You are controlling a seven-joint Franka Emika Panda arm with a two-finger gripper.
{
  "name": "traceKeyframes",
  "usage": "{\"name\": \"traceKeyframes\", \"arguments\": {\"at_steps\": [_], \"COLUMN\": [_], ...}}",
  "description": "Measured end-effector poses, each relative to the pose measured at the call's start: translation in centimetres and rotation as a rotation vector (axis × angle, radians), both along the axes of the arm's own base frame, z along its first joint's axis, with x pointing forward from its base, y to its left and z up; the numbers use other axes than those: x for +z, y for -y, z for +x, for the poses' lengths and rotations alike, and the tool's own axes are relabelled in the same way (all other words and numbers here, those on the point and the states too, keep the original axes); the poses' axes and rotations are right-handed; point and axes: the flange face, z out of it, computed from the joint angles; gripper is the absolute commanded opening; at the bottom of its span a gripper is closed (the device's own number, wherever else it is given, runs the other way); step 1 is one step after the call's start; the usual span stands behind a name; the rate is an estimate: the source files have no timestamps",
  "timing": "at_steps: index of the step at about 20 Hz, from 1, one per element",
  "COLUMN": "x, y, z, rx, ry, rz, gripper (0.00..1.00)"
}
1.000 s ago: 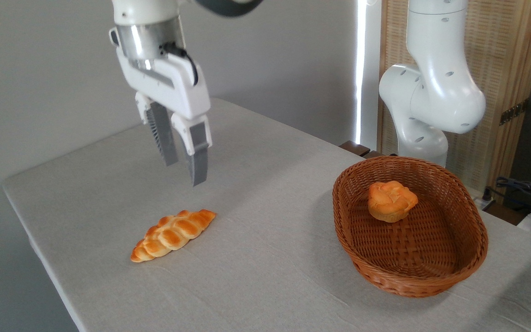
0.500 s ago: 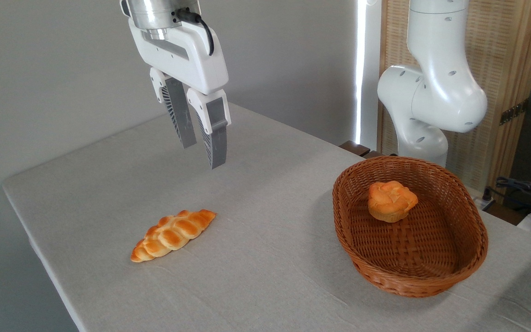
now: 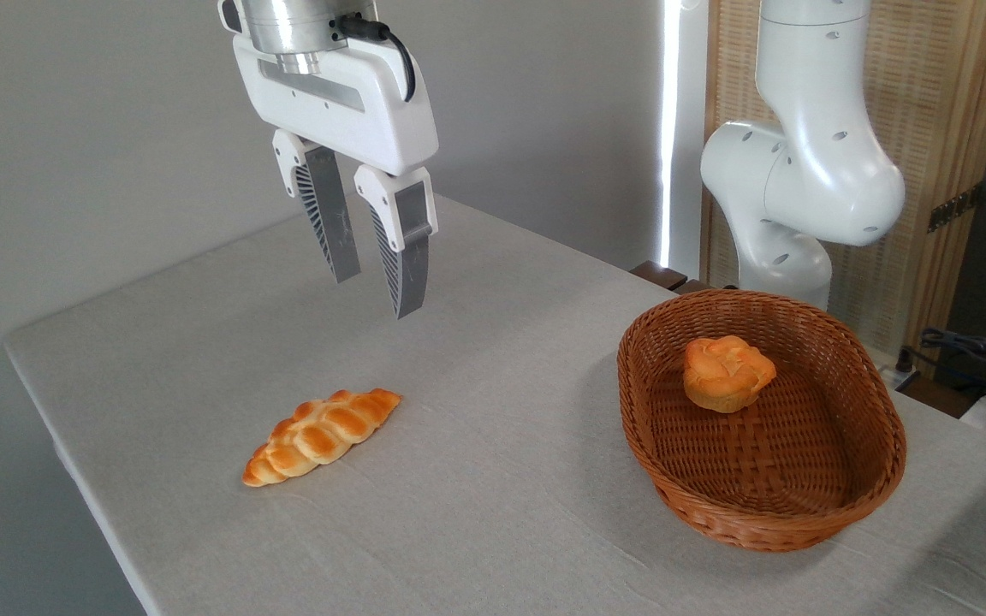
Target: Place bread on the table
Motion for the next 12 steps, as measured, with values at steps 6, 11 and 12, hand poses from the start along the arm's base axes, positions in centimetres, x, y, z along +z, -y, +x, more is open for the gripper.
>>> {"name": "traceKeyframes", "arguments": {"at_steps": [6, 11, 12], "x": [0.05, -0.09, -0.14], "y": [0.03, 0.36, 0.39], "z": [0.19, 0.27, 0.29], "rx": [0.006, 0.0, 0.0], "ry": [0.013, 0.012, 0.011], "rz": [-0.001, -0.001, -0.001], "gripper": [1.0, 1.0, 1.0]}}
